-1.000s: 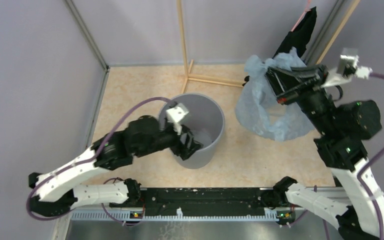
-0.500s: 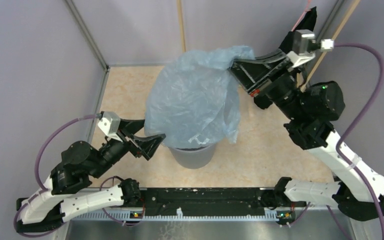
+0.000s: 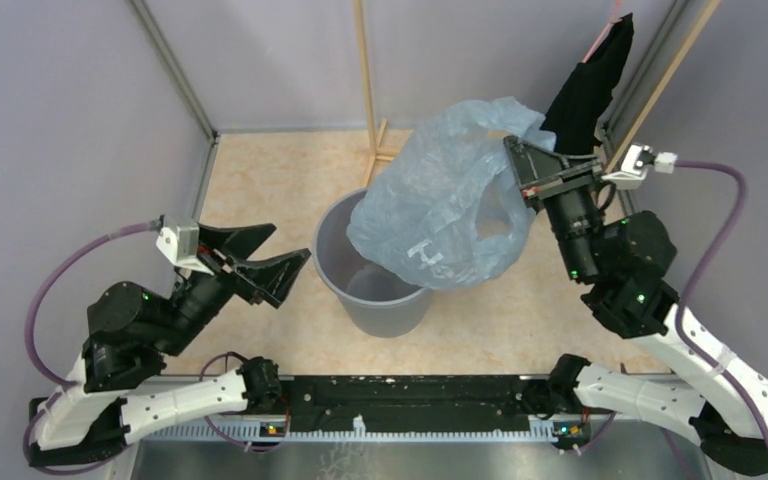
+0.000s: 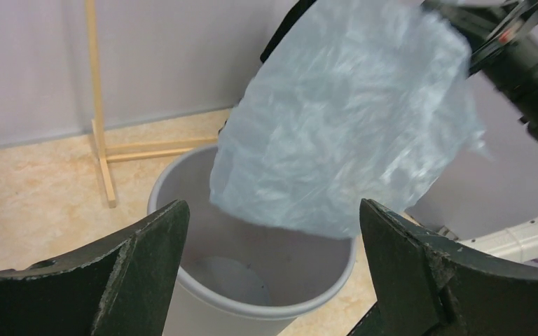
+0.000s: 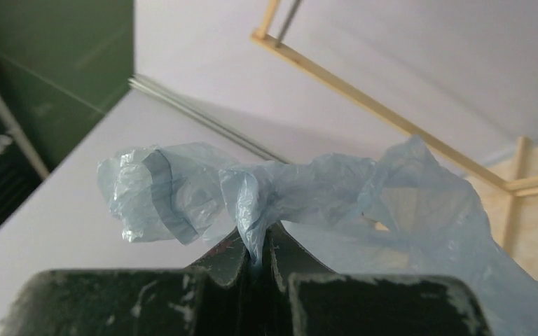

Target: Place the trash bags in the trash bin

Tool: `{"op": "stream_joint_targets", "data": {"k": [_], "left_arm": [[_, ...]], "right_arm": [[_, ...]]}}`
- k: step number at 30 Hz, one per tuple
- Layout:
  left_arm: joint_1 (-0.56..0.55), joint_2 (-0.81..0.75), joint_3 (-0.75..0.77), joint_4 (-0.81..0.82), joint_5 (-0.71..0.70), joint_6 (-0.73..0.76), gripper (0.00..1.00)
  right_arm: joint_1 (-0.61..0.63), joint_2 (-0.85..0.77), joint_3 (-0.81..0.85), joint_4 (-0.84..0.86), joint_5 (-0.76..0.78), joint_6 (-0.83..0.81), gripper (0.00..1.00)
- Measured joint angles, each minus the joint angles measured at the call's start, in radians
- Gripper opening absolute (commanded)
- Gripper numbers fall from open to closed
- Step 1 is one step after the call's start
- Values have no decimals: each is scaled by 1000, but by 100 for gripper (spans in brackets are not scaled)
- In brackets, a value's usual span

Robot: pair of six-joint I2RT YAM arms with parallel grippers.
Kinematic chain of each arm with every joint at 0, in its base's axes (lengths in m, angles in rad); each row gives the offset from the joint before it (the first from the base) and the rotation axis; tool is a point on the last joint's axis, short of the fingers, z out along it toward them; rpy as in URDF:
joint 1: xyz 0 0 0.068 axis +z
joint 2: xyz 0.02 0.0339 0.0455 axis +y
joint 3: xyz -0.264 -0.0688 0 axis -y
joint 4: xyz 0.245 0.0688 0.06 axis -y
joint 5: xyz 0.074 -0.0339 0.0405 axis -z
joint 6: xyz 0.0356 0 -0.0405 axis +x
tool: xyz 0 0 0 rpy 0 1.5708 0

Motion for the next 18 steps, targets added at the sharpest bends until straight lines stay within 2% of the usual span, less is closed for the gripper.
{"op": "stream_joint_targets", "data": {"k": [4,9,13,18], "left_arm": [[0,38,43,20,-8,-2,97],[0,82,46,21,-42,-27,98],[0,61,45,11,-93,-63,99],[0,-43,30,-6,-151,-113,99]], "right_arm": [[0,41,-20,-34,30,-27,0],[0,151,65,-17,-65,-72,0],[0,211,150,80,-202,-49,0],[0,228,154,233,-324,54,0]]}}
